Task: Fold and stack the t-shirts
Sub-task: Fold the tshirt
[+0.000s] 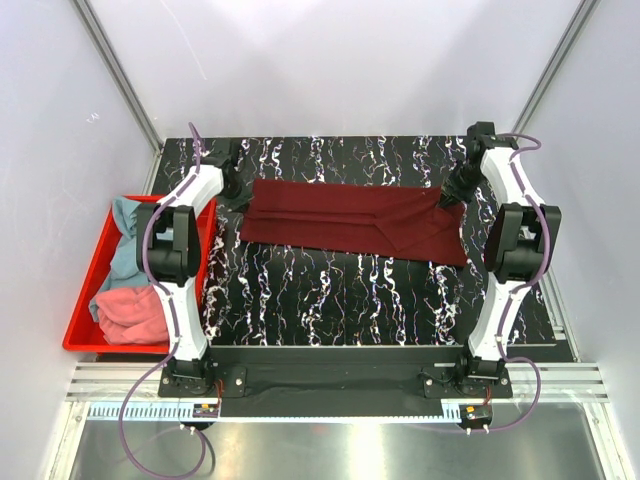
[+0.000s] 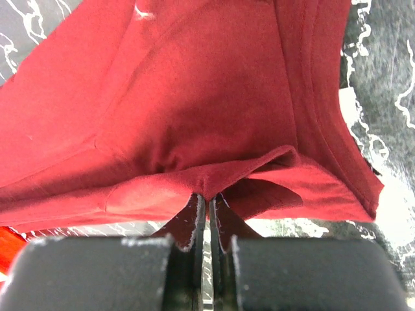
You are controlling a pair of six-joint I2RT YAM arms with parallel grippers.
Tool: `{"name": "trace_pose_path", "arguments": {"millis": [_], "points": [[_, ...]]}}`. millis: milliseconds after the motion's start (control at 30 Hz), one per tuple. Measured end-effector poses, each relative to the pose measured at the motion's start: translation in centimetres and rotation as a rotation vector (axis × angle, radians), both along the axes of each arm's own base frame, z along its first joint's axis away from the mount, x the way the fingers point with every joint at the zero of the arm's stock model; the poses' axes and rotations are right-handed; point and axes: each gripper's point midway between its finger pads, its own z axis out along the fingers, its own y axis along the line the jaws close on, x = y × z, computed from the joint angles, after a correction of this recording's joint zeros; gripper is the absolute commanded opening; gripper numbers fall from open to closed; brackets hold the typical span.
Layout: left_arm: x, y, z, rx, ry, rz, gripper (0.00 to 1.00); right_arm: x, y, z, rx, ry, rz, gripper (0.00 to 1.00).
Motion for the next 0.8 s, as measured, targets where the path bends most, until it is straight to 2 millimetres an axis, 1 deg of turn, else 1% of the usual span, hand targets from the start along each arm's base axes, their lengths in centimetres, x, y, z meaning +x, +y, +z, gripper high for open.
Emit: {"name": "trace_pose_path", "arguments": {"millis": [100, 167, 267, 333, 400, 433, 500, 533, 600, 633, 667, 700, 800], "points": [[0.2, 0.1, -0.5, -0.002, 0.009, 0.007, 0.00, 0.4, 0.0, -0.4, 0.000, 0.002, 0.003, 0.00], [0.4, 0.1, -0.8, -0.007, 0.013, 0.011, 0.03, 0.7, 0.0, -0.6, 0.004, 0.004, 0.005, 0.00], [0.9, 0.1, -1.0, -0.022, 0.008, 0.021, 0.18, 0.9, 0.1, -1.3, 0.011, 0.013, 0.006, 0.01], [1.4, 0.1, -1.0, -0.032, 0.003, 0.031, 0.32, 1.1, 0.3, -1.7, 0.021, 0.015, 0.009, 0.02], [2.3, 0.1, -0.8, -0.038, -0.005, 0.039, 0.39, 1.4, 0.4, -2.1, 0.030, 0.016, 0.008, 0.03], [3.1, 0.1, -0.5, -0.042, -0.020, 0.042, 0.44, 1.5, 0.4, -2.4, 0.036, 0.018, 0.005, 0.04], [4.5, 0.0, 0.2, -0.047, -0.055, 0.045, 0.47, 1.9, 0.6, -2.9, 0.054, 0.020, -0.002, 0.07], [4.8, 0.0, 0.4, -0.049, -0.065, 0.046, 0.47, 2.1, 0.6, -3.2, 0.059, 0.020, -0.010, 0.09], [5.0, 0.0, 0.9, -0.050, -0.079, 0.046, 0.47, 2.5, 0.6, -3.7, 0.075, 0.021, -0.023, 0.17], [5.0, 0.0, 1.1, -0.050, -0.082, 0.046, 0.46, 2.7, 0.6, -3.8, 0.085, 0.019, -0.028, 0.19], [4.8, 0.0, 1.1, -0.050, -0.087, 0.044, 0.44, 2.9, 0.5, -4.1, 0.091, 0.021, -0.036, 0.21], [4.4, 0.0, 1.1, -0.054, -0.091, 0.041, 0.42, 3.1, 0.4, -4.2, 0.094, 0.020, -0.046, 0.28], [1.9, -0.7, 1.1, -0.084, -0.074, 0.012, 0.40, 3.8, 0.1, -4.2, 0.109, 0.008, -0.065, 0.46]]}}
